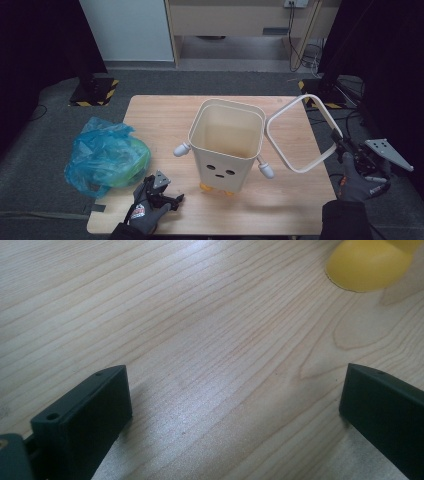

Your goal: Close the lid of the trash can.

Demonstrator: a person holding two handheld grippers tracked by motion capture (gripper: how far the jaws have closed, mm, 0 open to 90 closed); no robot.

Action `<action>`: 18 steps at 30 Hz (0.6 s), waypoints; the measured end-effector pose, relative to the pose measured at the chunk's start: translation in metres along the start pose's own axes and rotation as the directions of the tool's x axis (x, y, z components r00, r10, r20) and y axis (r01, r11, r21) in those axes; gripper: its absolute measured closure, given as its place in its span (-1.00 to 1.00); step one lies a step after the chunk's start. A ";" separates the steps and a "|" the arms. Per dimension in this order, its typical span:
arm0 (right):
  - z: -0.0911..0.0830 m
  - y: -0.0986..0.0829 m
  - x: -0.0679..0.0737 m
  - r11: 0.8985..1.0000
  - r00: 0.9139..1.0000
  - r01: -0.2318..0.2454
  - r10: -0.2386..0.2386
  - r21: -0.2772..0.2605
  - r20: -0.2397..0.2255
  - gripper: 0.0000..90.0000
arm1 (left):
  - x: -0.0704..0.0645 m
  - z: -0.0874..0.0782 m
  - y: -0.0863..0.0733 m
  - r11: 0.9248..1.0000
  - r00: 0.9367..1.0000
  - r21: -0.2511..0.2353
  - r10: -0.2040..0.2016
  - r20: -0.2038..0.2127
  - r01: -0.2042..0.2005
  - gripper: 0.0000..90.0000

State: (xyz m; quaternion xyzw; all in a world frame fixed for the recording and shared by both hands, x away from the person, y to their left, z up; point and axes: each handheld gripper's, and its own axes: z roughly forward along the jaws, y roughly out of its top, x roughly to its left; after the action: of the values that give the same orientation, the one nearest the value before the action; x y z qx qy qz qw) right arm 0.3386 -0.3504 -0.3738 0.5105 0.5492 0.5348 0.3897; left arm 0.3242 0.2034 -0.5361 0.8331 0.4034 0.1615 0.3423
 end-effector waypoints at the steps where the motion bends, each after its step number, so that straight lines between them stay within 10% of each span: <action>1: -0.001 0.002 0.001 1.000 1.000 0.000 0.000 -0.010 0.000 0.69 | 0.000 0.000 0.000 1.000 1.000 0.000 0.000 0.000 0.000 -1.00; 18: -0.021 0.029 0.010 0.992 0.999 -0.010 0.005 -0.124 -0.043 0.69 | 0.000 0.000 0.000 1.000 1.000 0.001 0.001 0.001 -0.001 -1.00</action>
State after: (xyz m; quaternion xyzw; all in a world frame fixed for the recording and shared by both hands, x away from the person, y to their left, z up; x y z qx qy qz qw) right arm 0.3207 -0.3476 -0.3419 0.4759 0.5209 0.5801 0.4070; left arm 0.3243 0.2035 -0.5361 0.8336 0.4027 0.1612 0.3420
